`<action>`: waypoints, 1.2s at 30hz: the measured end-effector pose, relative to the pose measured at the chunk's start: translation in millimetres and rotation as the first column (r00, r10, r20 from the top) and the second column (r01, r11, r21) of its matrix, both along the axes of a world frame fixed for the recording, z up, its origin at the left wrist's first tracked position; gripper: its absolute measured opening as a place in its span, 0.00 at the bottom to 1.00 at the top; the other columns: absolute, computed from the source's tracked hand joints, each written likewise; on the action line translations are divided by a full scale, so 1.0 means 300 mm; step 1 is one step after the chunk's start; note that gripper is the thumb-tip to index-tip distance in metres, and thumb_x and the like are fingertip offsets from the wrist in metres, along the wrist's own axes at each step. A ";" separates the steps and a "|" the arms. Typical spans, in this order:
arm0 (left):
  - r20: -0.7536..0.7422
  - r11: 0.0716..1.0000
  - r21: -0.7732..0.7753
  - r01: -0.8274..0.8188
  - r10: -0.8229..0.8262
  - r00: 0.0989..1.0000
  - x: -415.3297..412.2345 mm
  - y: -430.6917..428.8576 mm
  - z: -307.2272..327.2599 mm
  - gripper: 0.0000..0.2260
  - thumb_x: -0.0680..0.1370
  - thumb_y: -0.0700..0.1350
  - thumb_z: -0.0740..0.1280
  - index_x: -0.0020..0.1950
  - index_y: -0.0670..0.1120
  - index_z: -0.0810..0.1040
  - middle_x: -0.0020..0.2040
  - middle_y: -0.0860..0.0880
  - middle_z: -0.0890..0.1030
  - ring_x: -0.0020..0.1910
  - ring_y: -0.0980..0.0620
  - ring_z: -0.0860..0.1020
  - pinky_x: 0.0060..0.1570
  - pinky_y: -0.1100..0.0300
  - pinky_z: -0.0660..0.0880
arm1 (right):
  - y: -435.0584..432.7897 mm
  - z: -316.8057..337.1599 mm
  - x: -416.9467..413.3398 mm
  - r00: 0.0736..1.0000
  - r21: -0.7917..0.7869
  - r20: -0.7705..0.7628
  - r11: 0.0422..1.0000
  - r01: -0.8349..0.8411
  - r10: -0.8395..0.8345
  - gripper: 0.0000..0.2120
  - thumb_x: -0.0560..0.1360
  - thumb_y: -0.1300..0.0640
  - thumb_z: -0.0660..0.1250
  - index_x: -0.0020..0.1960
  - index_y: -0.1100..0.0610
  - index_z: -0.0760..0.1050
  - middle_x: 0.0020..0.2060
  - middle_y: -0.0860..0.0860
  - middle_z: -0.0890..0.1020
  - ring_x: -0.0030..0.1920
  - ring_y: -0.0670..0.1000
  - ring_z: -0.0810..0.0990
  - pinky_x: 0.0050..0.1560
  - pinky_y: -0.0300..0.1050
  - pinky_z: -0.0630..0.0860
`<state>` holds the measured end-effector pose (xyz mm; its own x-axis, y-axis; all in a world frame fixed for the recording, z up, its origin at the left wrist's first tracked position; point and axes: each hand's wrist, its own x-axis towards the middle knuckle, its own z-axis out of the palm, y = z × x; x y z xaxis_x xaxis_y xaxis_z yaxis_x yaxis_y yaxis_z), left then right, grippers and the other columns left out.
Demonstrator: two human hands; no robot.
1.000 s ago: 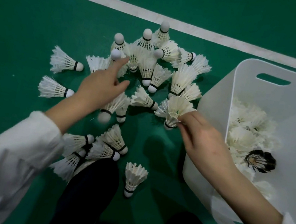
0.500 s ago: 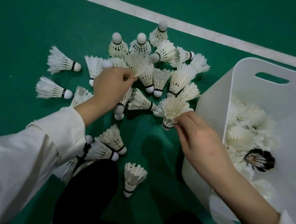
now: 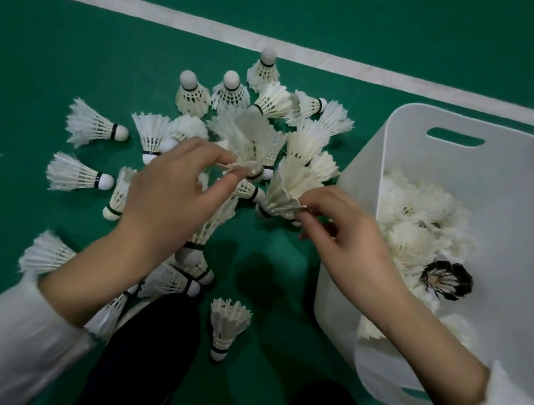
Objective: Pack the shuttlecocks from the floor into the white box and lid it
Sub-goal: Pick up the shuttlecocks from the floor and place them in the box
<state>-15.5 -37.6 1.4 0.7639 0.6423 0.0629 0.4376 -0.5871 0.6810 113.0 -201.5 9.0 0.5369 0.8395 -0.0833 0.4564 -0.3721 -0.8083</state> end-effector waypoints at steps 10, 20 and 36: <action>0.095 0.973 0.050 0.223 -0.227 0.969 0.160 -0.141 0.133 0.12 0.75 0.56 0.62 0.47 0.50 0.79 0.44 0.58 0.78 0.38 0.62 0.72 0.37 0.64 0.69 | -0.225 0.183 0.192 0.889 0.133 0.130 0.896 0.424 -0.439 0.02 0.75 0.57 0.66 0.46 0.52 0.78 0.43 0.42 0.76 0.43 0.48 0.79 0.40 0.53 0.79; 0.155 0.925 0.083 0.370 -0.378 0.913 0.214 -0.284 0.172 0.13 0.75 0.56 0.65 0.45 0.48 0.82 0.41 0.56 0.79 0.37 0.56 0.76 0.33 0.52 0.73 | -0.511 0.109 0.229 0.823 -0.252 0.236 0.785 0.566 -0.517 0.02 0.74 0.57 0.67 0.47 0.53 0.77 0.43 0.48 0.78 0.44 0.50 0.78 0.46 0.42 0.70; 0.061 0.868 0.070 0.492 -0.496 0.866 0.245 -0.419 0.147 0.11 0.74 0.57 0.63 0.47 0.54 0.82 0.42 0.58 0.80 0.38 0.53 0.79 0.31 0.53 0.75 | -0.593 -0.075 0.286 0.924 -0.665 0.357 0.657 0.355 -0.138 0.08 0.71 0.64 0.67 0.47 0.60 0.82 0.50 0.58 0.81 0.50 0.60 0.78 0.51 0.48 0.72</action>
<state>58.1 -163.4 45.5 0.9721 0.1767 0.1543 0.0306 -0.7477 0.6633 198.8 -379.4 -13.6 0.8057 0.4161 -0.4217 0.4053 -0.9063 -0.1200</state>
